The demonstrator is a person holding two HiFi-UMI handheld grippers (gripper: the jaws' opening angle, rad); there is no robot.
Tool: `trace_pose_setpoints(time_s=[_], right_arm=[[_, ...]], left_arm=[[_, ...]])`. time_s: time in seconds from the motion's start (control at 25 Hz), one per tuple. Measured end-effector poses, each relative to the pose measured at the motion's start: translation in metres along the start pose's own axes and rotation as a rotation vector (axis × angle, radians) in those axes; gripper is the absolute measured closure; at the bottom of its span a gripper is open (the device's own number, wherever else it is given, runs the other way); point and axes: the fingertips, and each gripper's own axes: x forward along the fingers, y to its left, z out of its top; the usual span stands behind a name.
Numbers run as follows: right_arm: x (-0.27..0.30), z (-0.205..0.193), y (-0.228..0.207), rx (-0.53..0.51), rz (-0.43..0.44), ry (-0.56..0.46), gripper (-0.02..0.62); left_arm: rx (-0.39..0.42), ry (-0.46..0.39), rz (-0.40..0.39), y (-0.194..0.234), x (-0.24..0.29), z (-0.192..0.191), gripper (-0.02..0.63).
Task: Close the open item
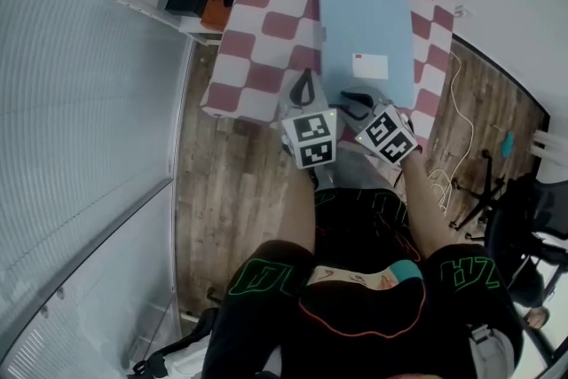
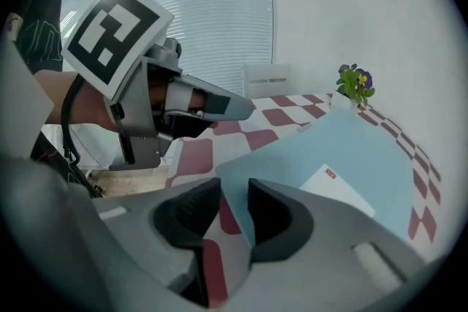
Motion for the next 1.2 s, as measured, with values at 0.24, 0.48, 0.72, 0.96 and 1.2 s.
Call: trace_pose_setpoints(time_s=[0.24, 0.48, 0.72, 0.96, 1.2], right_arm=[[-0.003, 0.004, -0.004, 0.035, 0.033, 0.031, 0.512], [-0.027, 0.035, -0.033, 0.083, -0.139, -0.109, 0.592], [-0.036, 0.067, -0.059, 0.126, -0.251, -0.227, 0.592], [-0.034, 0.080, -0.081, 0.158, -0.281, -0.247, 0.592], [-0.014, 0.088, -0.114, 0.255, -0.291, -0.237, 0.592]], left_arm=[[0.041, -0.074, -0.006, 0.008, -0.007, 0.031, 0.601], [0.083, -0.128, -0.022, 0.007, -0.022, 0.054, 0.603], [0.198, -0.111, -0.122, -0.013, -0.026, 0.061, 0.602], [0.218, -0.121, -0.130, -0.006, -0.007, 0.073, 0.602], [0.216, -0.056, -0.137, 0.014, 0.024, 0.070, 0.602]])
